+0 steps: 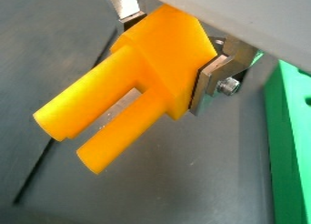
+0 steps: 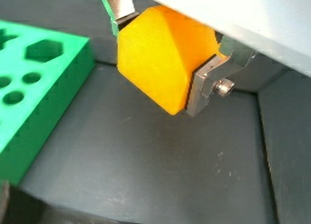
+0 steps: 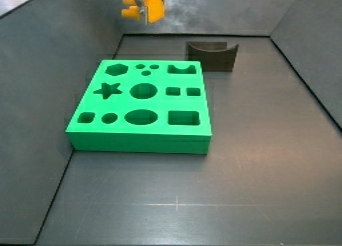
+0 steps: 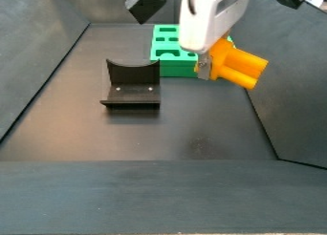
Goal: Pick up the 3 prong object. Move up. Rotate the 3 prong object. Place the 3 prong object on the fixture. Regrasp the 3 prong object. Move to above the board. Insert the 3 prong object.
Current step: Rotate the 3 prong object.
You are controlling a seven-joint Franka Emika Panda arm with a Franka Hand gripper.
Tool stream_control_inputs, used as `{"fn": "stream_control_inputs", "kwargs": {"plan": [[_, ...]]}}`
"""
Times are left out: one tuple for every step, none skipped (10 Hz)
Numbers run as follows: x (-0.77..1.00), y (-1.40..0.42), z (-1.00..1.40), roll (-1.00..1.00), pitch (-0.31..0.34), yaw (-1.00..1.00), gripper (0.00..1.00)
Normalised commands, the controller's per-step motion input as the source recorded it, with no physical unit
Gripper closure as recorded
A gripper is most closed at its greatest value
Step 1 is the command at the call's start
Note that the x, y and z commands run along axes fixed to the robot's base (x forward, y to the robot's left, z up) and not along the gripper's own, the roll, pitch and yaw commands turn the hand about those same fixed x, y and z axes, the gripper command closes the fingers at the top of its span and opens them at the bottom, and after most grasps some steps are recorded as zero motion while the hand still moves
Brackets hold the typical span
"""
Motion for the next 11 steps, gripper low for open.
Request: {"fn": "stream_control_inputs", "kwargs": {"plan": [[0.00,0.02,0.00,-0.02,-0.003,-1.00,1.00],[0.00,0.02,0.00,-0.02,-0.003,-1.00,1.00],[0.00,0.02,0.00,-0.02,-0.003,-1.00,1.00],[0.00,0.02,0.00,-0.02,-0.003,-1.00,1.00],[0.00,0.02,0.00,-0.02,-0.003,-1.00,1.00],[0.00,0.02,0.00,-0.02,-0.003,-1.00,1.00],[0.00,0.02,0.00,-0.03,-0.003,-1.00,1.00],[0.00,0.02,0.00,-0.03,-0.004,-1.00,1.00],[0.00,0.02,0.00,-0.03,-0.004,-1.00,1.00],[0.00,0.02,0.00,-0.04,-0.005,-1.00,1.00],[0.00,0.02,0.00,-0.05,-0.006,-1.00,1.00]]}}
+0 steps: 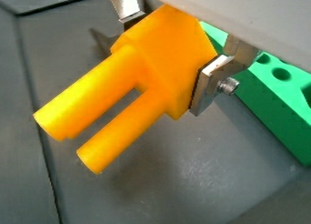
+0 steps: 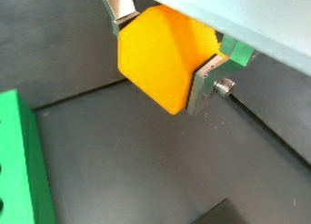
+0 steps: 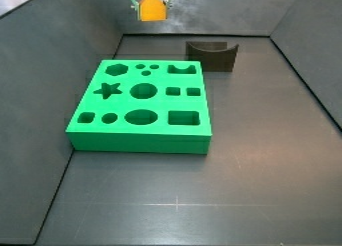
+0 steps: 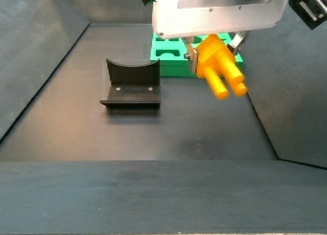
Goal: Pick up the 3 prong object. Move up. Rotate the 3 prong object. Place the 3 prong object on the fixture. Regrasp the 3 prong object. Move to above the board. Insert the 3 prong object.
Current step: Rotate the 3 prong object.
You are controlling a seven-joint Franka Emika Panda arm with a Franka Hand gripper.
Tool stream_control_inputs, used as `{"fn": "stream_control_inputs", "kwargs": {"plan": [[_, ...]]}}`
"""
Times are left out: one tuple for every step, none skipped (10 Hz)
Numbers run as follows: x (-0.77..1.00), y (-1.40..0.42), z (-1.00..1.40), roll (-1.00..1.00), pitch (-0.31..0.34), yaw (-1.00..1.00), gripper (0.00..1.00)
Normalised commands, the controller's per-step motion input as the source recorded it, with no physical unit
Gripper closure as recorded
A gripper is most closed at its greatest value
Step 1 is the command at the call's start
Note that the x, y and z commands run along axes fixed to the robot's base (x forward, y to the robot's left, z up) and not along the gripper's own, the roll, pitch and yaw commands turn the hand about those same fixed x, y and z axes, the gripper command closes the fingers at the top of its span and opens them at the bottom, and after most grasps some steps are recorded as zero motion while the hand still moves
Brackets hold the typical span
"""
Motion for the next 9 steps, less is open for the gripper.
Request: {"fn": "stream_control_inputs", "kwargs": {"plan": [[0.00,0.02,0.00,-0.06,-0.007,-0.95,1.00],[0.00,0.02,0.00,-0.06,-0.007,-0.70,1.00],[0.00,0.02,0.00,-0.06,-0.007,-0.48,1.00],[0.00,0.02,0.00,-0.06,-0.007,-0.31,1.00],[0.00,0.00,-1.00,0.00,0.000,0.00,1.00],[0.01,0.00,-1.00,0.00,-0.014,0.04,1.00],[0.02,0.00,-1.00,-0.01,-0.021,0.04,1.00],[0.02,0.00,-1.00,-0.03,-0.027,0.04,1.00],[0.03,0.00,-1.00,-0.05,-0.034,0.03,1.00]]}}
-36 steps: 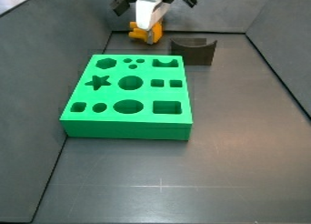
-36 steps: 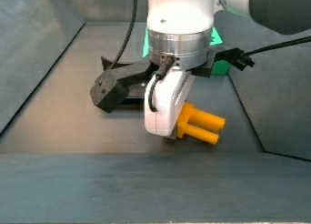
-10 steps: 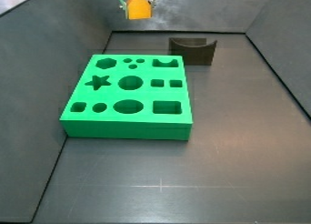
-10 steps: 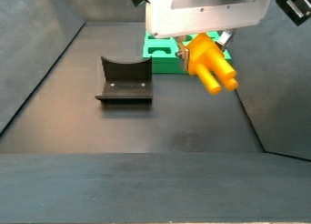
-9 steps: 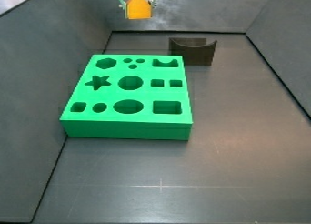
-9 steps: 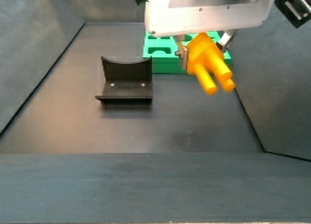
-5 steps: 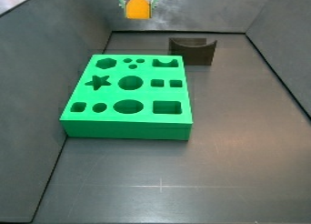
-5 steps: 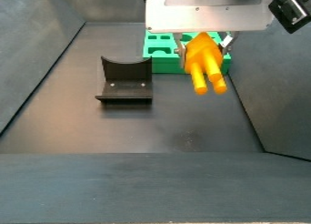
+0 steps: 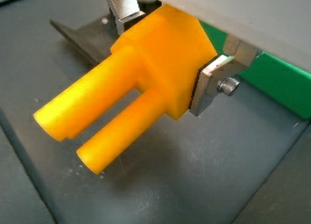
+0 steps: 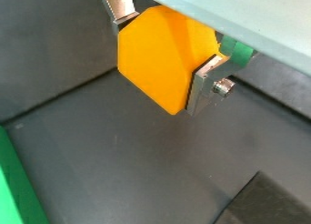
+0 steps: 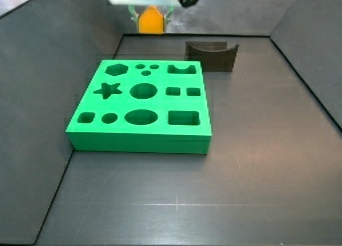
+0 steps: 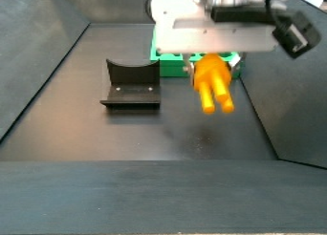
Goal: Pick up the 3 prong object. Move up. Rotate the 3 prong object. Place the 3 prong object on the fixture. Regrasp the 3 prong object. Move to above the board. Insert the 3 prong object.
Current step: Rotate the 3 prong object.
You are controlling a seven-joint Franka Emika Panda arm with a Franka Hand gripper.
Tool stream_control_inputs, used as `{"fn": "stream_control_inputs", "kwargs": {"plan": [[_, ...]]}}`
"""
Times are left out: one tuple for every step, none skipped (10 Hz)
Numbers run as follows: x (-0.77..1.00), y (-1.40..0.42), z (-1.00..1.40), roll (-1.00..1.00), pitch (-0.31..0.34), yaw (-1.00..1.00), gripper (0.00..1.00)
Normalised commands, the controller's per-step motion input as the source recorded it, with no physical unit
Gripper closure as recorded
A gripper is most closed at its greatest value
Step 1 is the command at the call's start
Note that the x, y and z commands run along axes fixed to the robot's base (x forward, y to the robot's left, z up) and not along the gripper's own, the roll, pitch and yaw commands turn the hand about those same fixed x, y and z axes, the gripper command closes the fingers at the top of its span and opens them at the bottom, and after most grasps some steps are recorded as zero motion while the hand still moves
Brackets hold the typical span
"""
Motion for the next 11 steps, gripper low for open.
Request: {"fn": "stream_control_inputs", "kwargs": {"plan": [[0.04,0.00,-1.00,-0.07,-0.034,0.02,1.00],[0.05,0.00,-1.00,-0.08,-0.035,0.02,1.00],[0.05,0.01,-0.83,-0.11,-0.032,0.01,1.00],[0.06,0.01,-0.71,-0.12,-0.030,0.01,1.00],[0.05,0.01,-0.59,-0.14,-0.031,0.01,1.00],[0.05,0.02,-0.45,-0.15,-0.037,0.01,1.00],[0.04,0.02,-0.35,-0.16,-0.045,0.01,1.00],[0.05,0.02,-0.29,-0.17,-0.047,0.01,1.00],[0.00,0.00,0.00,0.00,0.000,0.00,0.00],[0.00,0.00,1.00,0.00,0.000,0.00,0.00],[-0.01,0.00,1.00,0.00,0.011,0.00,0.00]]}}
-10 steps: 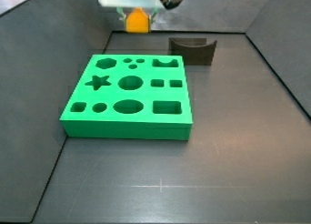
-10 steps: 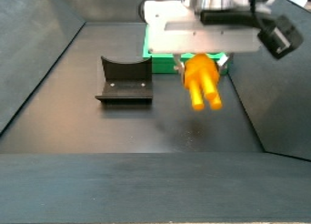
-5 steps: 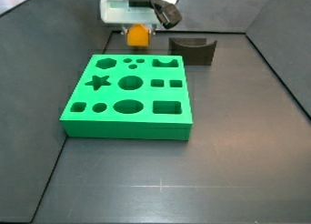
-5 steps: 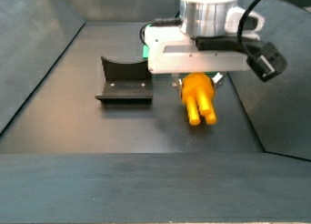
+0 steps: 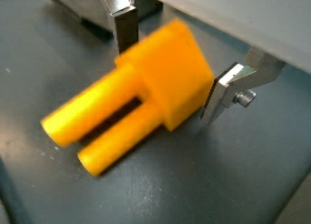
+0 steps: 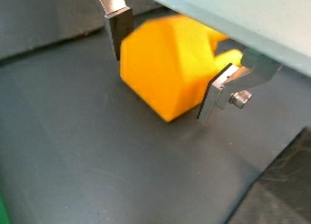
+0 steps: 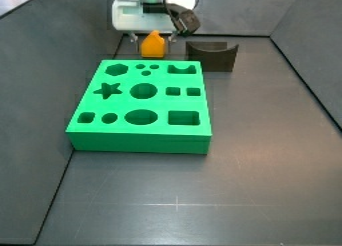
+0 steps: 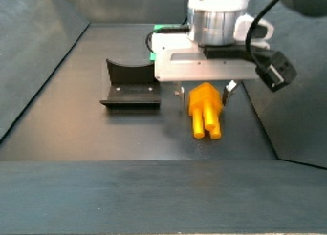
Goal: Pick up the 3 prong object. Move up. Rotate the 3 prong object. Place the 3 prong object on the fixture. Regrasp the 3 prong object. Move to above the board. Insert the 3 prong object.
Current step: Rotate the 3 prong object.
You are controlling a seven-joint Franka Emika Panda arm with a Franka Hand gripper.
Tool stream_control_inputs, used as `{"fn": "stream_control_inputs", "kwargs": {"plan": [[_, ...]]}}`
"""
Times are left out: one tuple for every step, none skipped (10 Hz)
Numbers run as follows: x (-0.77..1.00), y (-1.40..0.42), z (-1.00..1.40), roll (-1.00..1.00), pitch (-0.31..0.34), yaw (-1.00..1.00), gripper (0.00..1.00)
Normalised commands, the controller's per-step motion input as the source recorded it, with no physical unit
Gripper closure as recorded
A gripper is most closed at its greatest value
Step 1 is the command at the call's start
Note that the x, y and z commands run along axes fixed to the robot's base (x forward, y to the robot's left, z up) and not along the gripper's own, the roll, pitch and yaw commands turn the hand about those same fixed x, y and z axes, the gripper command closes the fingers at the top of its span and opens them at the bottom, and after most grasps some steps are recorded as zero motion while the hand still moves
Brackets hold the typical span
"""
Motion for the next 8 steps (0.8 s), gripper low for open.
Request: {"fn": "stream_control_inputs", "kwargs": {"plan": [[-0.02,0.00,1.00,0.01,0.025,-0.01,0.00],[-0.02,0.00,1.00,0.02,0.035,-0.01,0.00],[-0.02,0.01,1.00,0.04,0.054,-0.02,0.00],[-0.02,0.01,1.00,0.05,0.060,-0.02,0.00],[-0.03,0.01,1.00,0.07,0.065,-0.02,0.00],[-0.03,0.01,0.97,0.08,0.062,-0.02,0.00],[-0.04,0.00,0.77,0.09,0.061,-0.01,0.00],[-0.03,0.00,0.63,0.10,0.063,-0.01,0.00]]}}
